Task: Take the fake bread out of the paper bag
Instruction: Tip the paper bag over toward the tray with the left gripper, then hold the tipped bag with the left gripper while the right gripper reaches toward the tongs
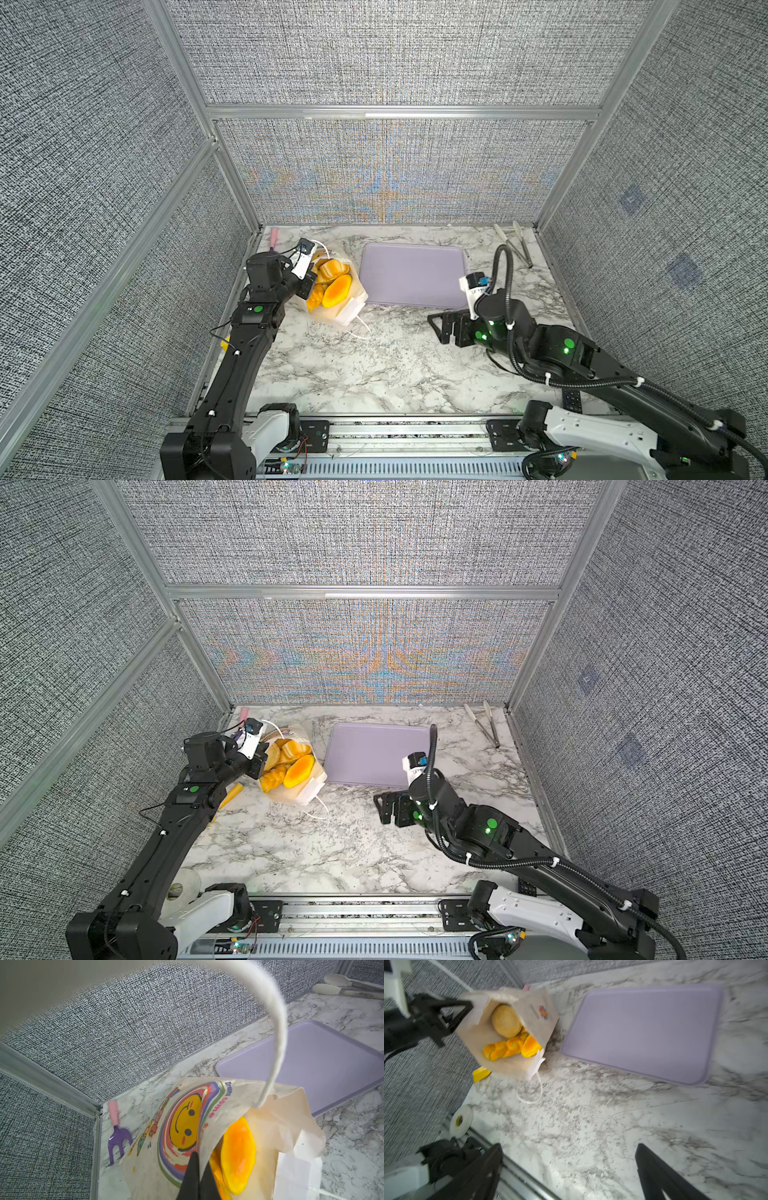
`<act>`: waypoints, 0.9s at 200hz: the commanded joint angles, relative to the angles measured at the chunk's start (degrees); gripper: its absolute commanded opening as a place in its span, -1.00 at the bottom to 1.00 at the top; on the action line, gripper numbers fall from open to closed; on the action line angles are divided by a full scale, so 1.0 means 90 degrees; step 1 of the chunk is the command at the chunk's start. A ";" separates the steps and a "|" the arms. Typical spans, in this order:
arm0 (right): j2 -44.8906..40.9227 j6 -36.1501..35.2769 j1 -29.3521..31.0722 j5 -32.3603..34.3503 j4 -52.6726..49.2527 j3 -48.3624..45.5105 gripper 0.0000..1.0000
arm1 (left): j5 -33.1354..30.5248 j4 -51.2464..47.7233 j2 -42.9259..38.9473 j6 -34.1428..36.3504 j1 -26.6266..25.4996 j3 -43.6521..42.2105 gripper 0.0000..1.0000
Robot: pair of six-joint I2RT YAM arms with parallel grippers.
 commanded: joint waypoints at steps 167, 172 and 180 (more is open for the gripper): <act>0.6600 -0.5084 -0.7282 -0.2093 0.2671 0.2819 0.98 | 0.0485 0.0370 -0.0665 -0.0152 -0.0006 -0.0753 -1.00; 0.6763 -0.5164 -0.7306 -0.2109 0.2581 0.2988 0.98 | 0.0486 0.0393 -0.0688 -0.0174 -0.0010 -0.0789 -1.00; 0.6974 -0.5225 -0.7357 -0.2177 0.2545 0.3159 0.98 | 0.0500 0.0427 -0.0721 -0.0198 -0.0012 -0.0865 -1.00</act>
